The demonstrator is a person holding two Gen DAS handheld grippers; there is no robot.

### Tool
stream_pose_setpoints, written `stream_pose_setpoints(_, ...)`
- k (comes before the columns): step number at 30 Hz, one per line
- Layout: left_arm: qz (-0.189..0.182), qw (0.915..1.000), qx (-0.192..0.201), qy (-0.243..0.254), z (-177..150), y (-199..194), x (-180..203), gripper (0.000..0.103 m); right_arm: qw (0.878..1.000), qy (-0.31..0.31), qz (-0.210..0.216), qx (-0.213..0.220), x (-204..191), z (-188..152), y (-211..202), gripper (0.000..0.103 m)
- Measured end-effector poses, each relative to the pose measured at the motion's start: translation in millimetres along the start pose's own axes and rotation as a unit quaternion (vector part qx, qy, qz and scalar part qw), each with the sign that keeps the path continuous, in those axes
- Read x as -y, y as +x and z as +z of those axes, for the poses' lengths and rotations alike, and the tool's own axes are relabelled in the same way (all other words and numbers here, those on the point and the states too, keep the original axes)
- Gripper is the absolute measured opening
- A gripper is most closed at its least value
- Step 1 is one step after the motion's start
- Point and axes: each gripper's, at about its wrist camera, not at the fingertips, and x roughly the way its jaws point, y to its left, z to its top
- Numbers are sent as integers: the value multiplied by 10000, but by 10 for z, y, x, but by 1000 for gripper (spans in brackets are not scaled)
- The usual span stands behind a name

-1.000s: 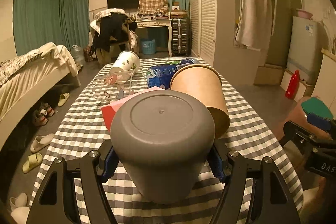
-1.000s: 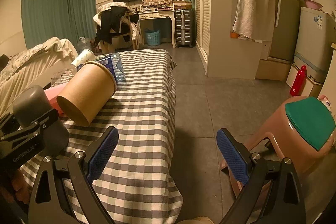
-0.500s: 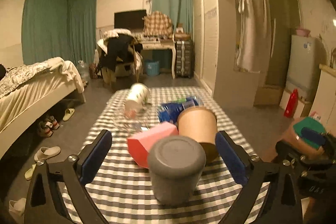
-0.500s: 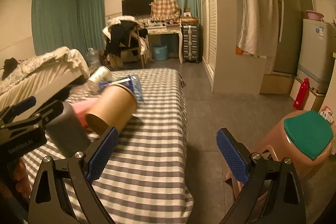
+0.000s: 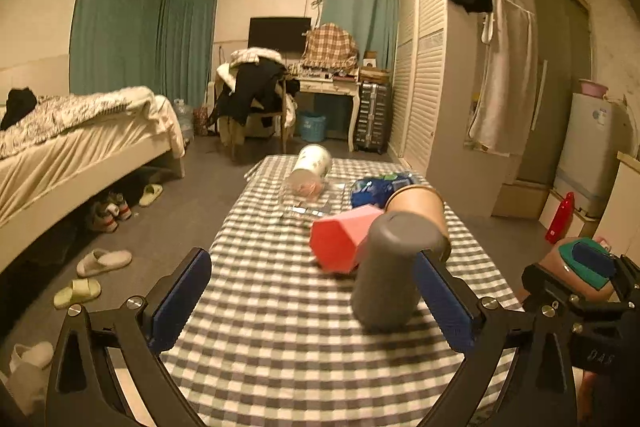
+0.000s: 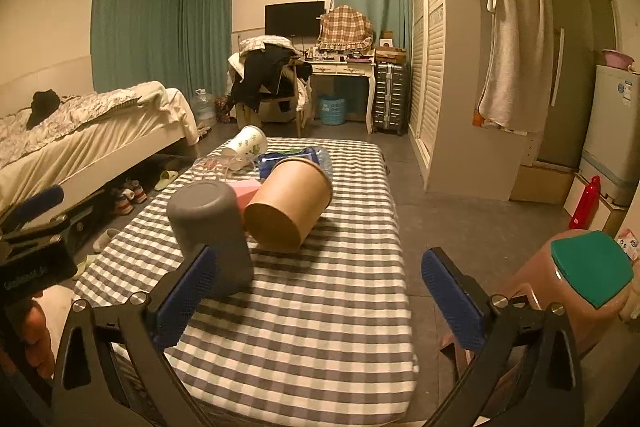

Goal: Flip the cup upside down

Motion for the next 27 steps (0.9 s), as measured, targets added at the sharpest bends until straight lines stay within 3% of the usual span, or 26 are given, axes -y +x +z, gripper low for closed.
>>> stream_pose_setpoints(14, 122, 9998, -1, -179, -27, -78, -231, 103, 9997, -187, -172, -46, -217, 4, 37, 103)
stream_pose_setpoints(27, 165, 9998, 34, -95, -13, -122, -201, 103, 9994, -250, -233, -115, -254, -31, 40, 103)
